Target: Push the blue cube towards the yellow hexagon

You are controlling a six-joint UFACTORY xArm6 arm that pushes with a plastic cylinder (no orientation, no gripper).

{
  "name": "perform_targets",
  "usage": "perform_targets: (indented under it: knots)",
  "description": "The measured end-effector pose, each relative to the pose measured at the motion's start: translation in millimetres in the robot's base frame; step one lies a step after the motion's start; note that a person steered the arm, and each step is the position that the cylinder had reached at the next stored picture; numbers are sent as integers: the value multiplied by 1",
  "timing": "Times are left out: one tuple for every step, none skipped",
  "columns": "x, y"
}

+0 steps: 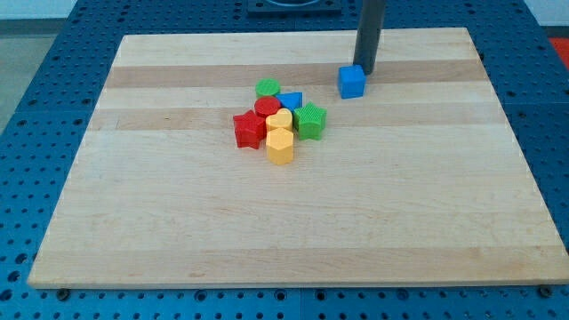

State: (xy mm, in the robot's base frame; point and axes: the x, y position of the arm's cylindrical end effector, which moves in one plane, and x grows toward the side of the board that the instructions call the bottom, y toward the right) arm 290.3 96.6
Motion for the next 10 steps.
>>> perform_targets:
  knots:
    - [-1,-18]
    - [-13,-18]
    - [-11,-19]
    - [0,-19]
    - [20,-19]
    - [43,-19]
    - [67,-21]
    - [92,-25]
    - [114,-29]
    - [132,-35]
